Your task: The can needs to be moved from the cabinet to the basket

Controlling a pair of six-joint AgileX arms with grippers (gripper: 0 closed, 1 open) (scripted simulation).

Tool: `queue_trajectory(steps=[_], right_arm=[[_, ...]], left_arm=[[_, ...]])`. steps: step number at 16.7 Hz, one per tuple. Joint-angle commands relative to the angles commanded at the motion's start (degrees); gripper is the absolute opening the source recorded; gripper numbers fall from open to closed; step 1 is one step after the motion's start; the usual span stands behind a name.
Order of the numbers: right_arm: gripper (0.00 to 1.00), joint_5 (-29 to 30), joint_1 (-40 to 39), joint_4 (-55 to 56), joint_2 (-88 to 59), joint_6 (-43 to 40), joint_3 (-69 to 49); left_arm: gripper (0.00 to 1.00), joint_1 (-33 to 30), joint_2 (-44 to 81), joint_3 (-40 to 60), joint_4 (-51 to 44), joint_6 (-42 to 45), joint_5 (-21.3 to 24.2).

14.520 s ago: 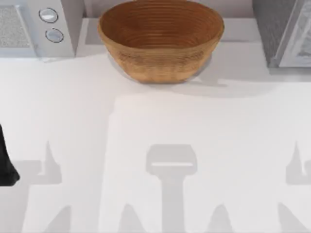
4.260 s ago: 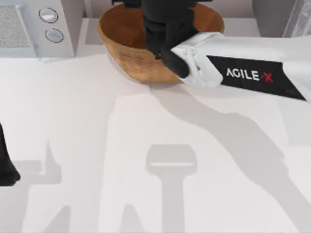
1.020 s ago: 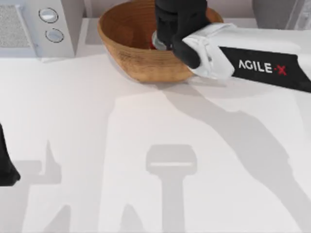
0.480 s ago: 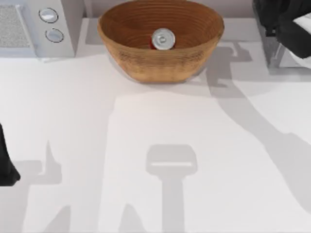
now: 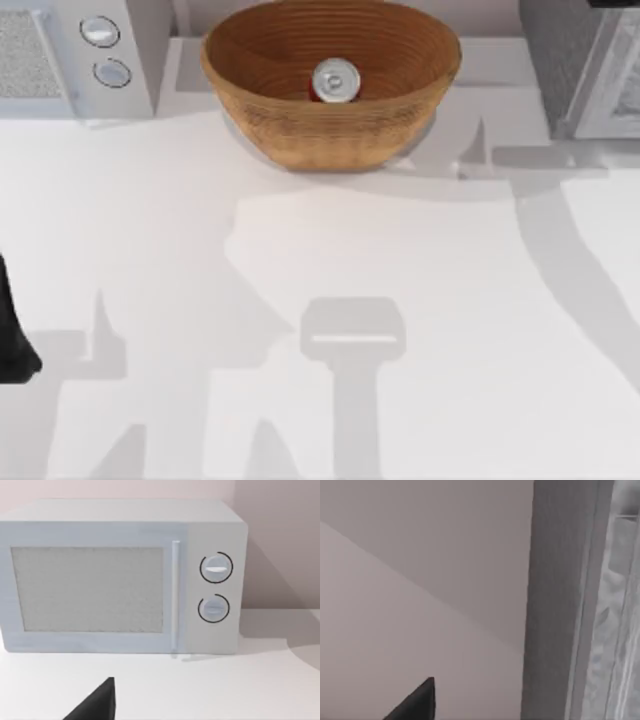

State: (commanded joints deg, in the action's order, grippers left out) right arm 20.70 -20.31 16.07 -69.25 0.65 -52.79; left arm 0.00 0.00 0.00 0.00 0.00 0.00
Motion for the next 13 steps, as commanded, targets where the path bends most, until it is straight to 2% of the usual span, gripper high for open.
queue_trajectory(steps=[6,13], right_arm=[[1.00,-6.0,6.3,-4.7,20.7,0.3,15.2],[1.00,-14.0,14.2,-11.0,53.6,-0.2,40.7]], left_arm=[[1.00,0.0,0.0,0.0,0.0,0.0,0.0],[1.00,0.0,0.0,0.0,0.0,0.0,0.0]])
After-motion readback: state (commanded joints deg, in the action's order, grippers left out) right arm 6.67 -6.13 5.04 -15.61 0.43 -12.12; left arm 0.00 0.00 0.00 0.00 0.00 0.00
